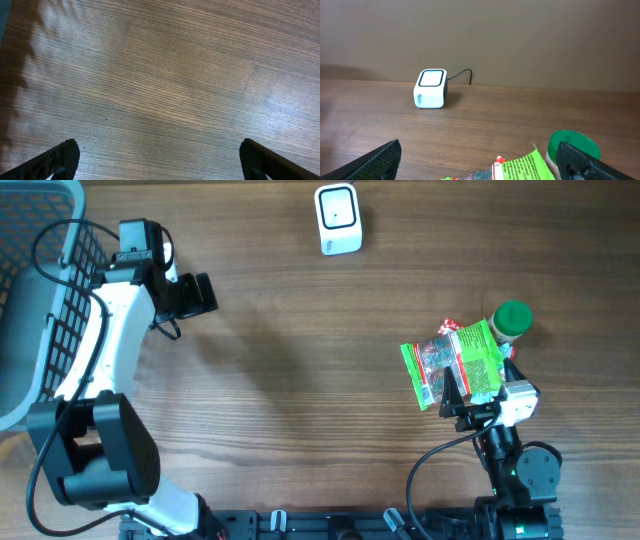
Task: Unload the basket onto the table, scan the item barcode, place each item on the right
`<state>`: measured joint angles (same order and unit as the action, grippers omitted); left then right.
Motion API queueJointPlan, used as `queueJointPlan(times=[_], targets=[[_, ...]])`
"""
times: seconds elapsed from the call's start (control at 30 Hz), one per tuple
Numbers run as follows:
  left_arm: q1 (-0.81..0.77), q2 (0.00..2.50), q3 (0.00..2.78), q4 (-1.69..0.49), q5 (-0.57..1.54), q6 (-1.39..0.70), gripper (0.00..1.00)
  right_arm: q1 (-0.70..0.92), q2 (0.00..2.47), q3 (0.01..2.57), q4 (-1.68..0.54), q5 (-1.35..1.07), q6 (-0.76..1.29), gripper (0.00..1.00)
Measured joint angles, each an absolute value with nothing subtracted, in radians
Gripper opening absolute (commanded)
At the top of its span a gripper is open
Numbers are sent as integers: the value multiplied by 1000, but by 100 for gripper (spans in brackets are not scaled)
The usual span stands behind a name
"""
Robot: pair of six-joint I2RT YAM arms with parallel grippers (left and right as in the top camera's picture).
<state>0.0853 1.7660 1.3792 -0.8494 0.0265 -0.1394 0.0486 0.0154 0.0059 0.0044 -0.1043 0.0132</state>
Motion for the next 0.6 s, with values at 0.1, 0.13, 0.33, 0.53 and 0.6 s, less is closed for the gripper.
queueJointPlan(times=[0.1,0.13,0.33,0.53,0.6], targets=[[85,1766,1379,-849,27,-139,100,49,15,6,4,-104,13,100],[85,1766,1379,-849,27,-139,100,49,15,6,4,-104,13,100],[85,1766,1379,-850,27,-139,100,49,15,6,4,-104,13,100],[85,1746,1379,-850,27,-139,100,49,15,6,4,-104,13,100],[85,1722,1379,-850,27,-139,100,49,15,6,4,-104,13,100]])
